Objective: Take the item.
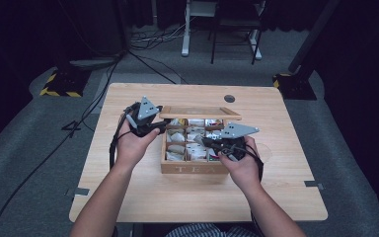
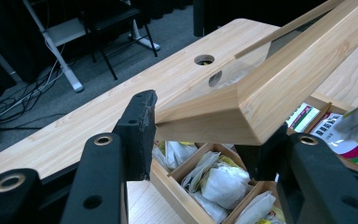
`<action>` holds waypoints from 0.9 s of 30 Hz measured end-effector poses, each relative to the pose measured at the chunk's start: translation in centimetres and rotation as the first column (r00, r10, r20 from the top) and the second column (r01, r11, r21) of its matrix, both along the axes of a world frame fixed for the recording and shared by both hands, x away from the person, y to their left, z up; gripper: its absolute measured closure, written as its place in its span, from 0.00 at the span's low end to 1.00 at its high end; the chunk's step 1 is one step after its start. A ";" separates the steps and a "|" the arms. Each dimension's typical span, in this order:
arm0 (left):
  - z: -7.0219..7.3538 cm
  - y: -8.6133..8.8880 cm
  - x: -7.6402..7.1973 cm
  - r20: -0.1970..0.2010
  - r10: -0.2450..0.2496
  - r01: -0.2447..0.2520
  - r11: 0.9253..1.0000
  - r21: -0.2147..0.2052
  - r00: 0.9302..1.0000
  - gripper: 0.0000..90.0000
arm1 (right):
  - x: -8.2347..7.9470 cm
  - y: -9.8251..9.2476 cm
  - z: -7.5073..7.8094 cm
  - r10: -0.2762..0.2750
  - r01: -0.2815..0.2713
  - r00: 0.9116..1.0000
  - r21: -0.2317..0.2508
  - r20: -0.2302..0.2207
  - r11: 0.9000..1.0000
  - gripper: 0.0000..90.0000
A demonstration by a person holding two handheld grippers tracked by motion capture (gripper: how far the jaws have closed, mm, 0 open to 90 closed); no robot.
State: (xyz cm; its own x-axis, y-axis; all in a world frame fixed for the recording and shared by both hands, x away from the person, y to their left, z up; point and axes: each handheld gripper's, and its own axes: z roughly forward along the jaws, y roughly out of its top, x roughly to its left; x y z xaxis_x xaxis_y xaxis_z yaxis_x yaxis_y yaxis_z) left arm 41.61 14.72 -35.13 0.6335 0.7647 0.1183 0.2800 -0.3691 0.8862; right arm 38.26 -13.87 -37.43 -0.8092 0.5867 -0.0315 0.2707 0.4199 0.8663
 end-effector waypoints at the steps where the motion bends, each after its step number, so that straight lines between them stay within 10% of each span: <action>1: 0.0 0.0 0.0 0.000 0.000 0.000 1.000 0.000 1.000 0.58 | -0.1 -0.3 0.1 -0.005 0.005 1.000 0.004 0.001 1.000 1.00; 27: -0.1 0.0 0.0 -0.003 0.000 0.000 1.000 0.001 1.000 0.57 | -1.3 -9.2 1.4 -0.168 0.168 0.985 0.025 0.023 0.986 1.00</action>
State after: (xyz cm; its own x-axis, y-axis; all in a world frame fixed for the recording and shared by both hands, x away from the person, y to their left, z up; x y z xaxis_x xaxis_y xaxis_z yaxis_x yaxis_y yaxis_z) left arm 41.58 14.71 -35.25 0.6337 0.7646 0.1173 0.2825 -0.3699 0.8851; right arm 36.95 -23.08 -36.04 -0.6982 0.7150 -0.0354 0.3142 0.3506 0.8823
